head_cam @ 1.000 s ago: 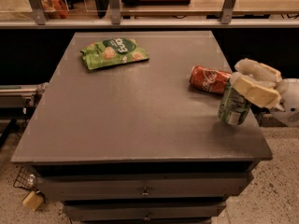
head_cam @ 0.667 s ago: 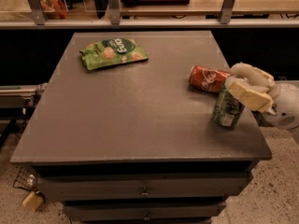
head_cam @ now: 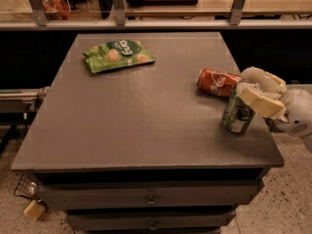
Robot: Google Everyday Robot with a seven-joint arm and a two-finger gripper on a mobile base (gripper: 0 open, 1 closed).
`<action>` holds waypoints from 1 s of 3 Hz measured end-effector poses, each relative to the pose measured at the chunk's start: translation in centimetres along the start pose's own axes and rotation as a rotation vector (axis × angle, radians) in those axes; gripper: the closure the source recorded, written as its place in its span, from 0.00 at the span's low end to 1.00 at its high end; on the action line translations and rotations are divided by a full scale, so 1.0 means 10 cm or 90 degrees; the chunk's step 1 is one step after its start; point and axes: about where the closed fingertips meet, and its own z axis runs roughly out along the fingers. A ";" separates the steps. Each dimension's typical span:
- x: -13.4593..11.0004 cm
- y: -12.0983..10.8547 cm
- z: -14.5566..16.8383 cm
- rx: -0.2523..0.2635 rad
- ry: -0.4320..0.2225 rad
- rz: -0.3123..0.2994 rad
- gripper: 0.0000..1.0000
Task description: Place green can upright
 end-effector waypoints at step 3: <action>-0.07 0.05 -0.32 0.023 0.040 0.027 0.00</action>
Offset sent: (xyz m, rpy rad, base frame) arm -0.0151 -0.0287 0.0004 -0.0076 0.0521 -0.0083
